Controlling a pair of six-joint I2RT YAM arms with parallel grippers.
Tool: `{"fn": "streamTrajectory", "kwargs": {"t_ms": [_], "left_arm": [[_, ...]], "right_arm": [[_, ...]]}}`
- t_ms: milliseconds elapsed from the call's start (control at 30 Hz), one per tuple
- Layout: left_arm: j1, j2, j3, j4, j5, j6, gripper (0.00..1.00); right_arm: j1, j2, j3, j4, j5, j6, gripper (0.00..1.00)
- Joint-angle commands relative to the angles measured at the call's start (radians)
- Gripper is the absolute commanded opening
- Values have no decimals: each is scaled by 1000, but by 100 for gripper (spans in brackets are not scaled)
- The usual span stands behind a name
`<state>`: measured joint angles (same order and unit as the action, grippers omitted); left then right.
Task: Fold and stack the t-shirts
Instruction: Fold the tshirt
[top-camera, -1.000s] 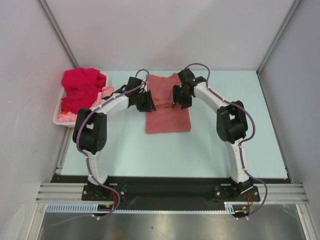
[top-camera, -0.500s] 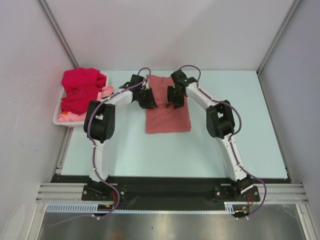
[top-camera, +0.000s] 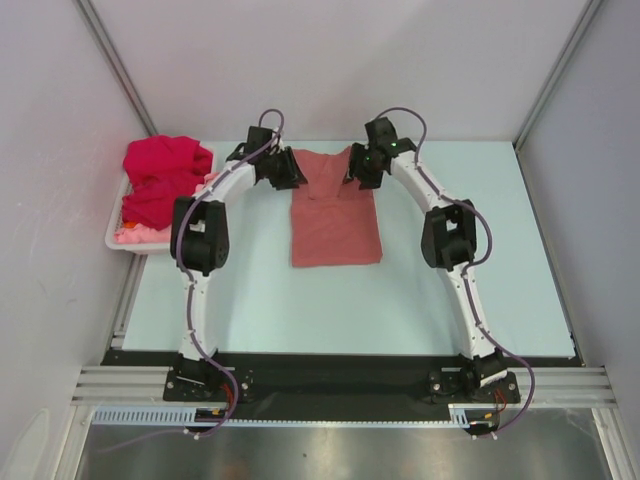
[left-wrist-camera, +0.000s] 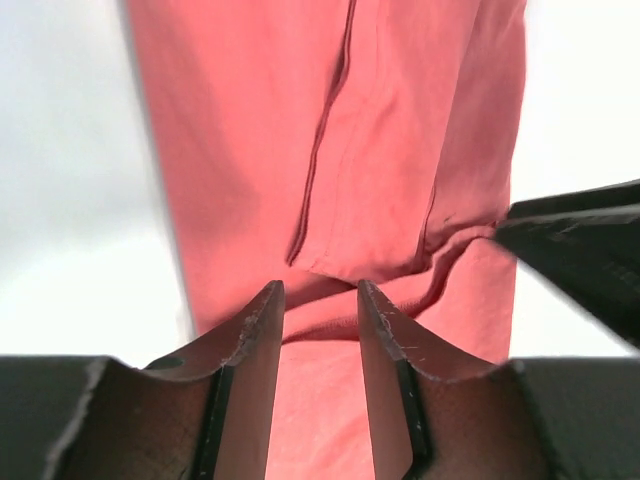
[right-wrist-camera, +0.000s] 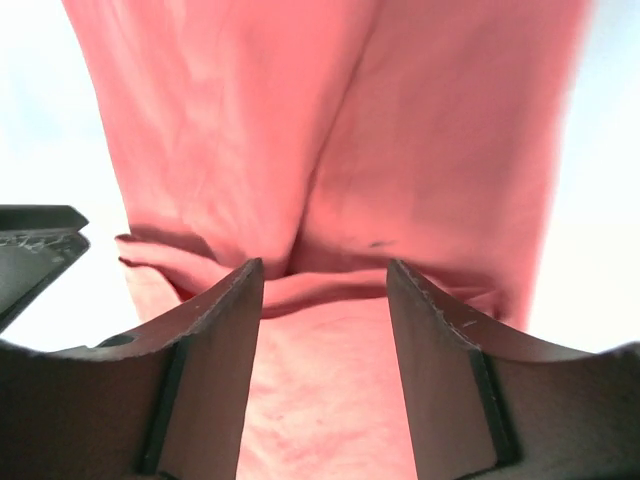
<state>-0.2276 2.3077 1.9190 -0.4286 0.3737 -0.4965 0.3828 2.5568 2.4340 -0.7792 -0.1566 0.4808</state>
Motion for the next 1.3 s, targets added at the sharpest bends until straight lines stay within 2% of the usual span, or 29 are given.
{"fn": "streamTrajectory", "kwargs": {"t_ms": [0, 167, 300, 333, 367, 467, 567, 767, 900, 1067, 1133, 1267], "left_arm": [[4, -65, 34, -39, 25, 21, 41], [-6, -272, -185, -26, 103, 7, 43], [-29, -367, -391, 66, 261, -22, 43], [-35, -381, -435, 83, 327, -27, 42], [-48, -399, -506, 91, 341, -11, 41], [-67, -427, -622, 106, 352, 25, 41], [-62, -421, -701, 166, 352, 21, 39], [-46, -352, -750, 182, 292, 27, 36], [-21, -330, -761, 111, 240, 64, 34], [-21, -459, -752, 26, 222, 122, 38], [-22, -519, -739, 11, 246, 105, 40], [-42, -562, -727, 54, 286, 36, 42]], "right_arm": [[-62, -33, 44, -5, -95, 16, 60], [-107, -208, -160, -8, -346, -27, 63], [-108, -331, -416, 41, -501, -21, 62], [-105, -360, -473, 101, -529, -16, 62], [-104, -406, -604, 133, -572, -11, 61], [-108, -486, -836, 289, -648, 45, 56], [-114, -513, -990, 402, -684, 91, 49], [-165, -512, -1107, 425, -672, 50, 33], [-212, -507, -1153, 411, -679, 13, 30], [-255, -572, -1156, 295, -647, -82, 29], [-252, -612, -1142, 249, -637, -90, 28], [-188, -650, -1104, 259, -649, -44, 28]]}}
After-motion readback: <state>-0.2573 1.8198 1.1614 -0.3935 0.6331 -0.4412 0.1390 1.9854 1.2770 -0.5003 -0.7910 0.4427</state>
